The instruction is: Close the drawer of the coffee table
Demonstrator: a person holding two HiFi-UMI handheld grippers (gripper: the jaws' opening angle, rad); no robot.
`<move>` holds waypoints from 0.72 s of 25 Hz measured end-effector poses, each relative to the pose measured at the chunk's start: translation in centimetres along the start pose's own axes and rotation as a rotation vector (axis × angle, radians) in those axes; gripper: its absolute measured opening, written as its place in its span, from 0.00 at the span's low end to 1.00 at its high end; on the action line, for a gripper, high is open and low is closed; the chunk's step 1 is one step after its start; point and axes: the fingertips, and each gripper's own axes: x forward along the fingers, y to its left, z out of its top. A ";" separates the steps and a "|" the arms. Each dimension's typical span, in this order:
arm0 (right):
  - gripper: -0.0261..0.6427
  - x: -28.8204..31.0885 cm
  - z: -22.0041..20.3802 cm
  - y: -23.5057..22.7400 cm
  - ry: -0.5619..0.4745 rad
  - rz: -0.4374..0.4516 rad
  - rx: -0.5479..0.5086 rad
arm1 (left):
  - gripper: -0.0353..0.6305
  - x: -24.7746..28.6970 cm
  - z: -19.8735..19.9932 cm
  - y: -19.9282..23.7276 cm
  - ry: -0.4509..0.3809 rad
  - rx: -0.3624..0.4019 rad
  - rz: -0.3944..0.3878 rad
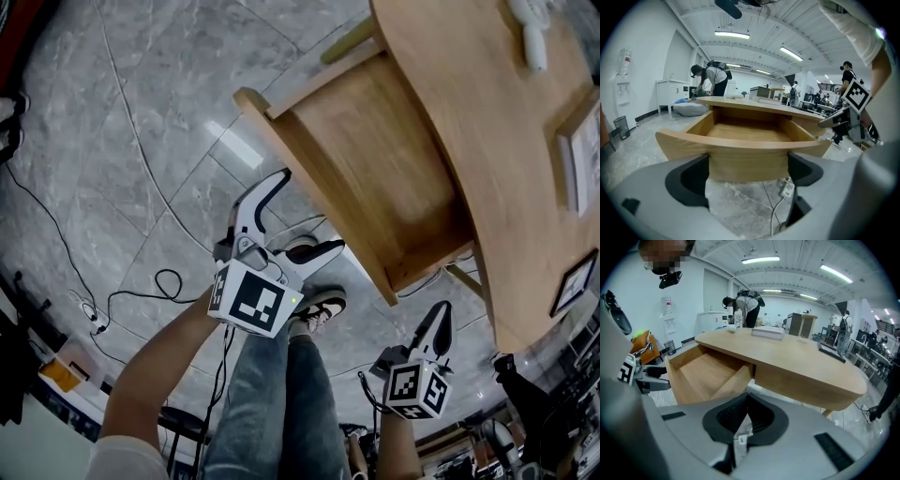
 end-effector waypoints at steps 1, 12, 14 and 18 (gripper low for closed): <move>0.04 0.0 0.0 0.0 -0.002 -0.001 0.003 | 0.85 -0.1 0.0 0.0 -0.001 0.001 0.001; 0.04 -0.1 0.7 -0.9 -0.019 -0.021 0.033 | 0.84 0.7 2.0 -0.3 -0.021 -0.007 0.003; 0.04 -0.2 0.7 -1.2 -0.019 -0.026 0.039 | 0.84 1.2 2.5 -0.4 -0.029 -0.008 0.007; 0.04 -0.2 0.6 -1.8 -0.021 -0.039 0.053 | 0.84 1.9 3.1 -0.4 -0.034 -0.002 0.010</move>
